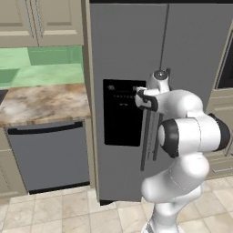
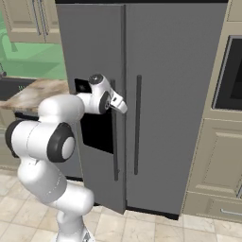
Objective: Store the hot dog in the freezer for long-term storage. Close the freezer door after placing the cooked food.
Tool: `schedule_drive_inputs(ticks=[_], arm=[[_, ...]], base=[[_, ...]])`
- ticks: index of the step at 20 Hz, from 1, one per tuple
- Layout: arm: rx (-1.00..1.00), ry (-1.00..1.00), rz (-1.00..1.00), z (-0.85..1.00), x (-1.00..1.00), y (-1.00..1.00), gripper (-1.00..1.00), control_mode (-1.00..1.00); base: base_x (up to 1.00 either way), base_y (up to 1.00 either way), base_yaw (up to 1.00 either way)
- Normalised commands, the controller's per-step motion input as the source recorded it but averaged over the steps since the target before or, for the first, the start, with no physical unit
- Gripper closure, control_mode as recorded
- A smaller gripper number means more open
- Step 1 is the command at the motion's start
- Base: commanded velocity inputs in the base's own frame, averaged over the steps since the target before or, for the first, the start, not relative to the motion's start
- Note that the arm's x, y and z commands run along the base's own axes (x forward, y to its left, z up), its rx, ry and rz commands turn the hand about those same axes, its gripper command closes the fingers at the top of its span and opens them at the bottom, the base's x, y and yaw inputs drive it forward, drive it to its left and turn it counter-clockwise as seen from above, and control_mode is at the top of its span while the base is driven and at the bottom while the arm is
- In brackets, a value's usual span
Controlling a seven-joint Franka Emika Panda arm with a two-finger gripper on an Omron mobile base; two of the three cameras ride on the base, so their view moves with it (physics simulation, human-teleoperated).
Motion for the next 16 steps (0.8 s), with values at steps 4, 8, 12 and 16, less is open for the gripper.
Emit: schedule_drive_inputs(ticks=[4,8,12,16], arm=[[0.00,-0.04,0.16,0.09,0.23,0.00,-1.00,-1.00],[-0.01,0.00,0.05,0.11,0.18,0.00,-1.00,-1.00],[-0.04,0.01,0.00,0.02,0.29,0.00,-1.00,-1.00],[-0.09,0.00,0.00,0.00,0.40,0.00,-1.00,-1.00]], base=[[0.00,0.00,0.00],[0.00,0.00,0.00],[0.00,0.00,0.00],[0.00,0.00,0.00]])
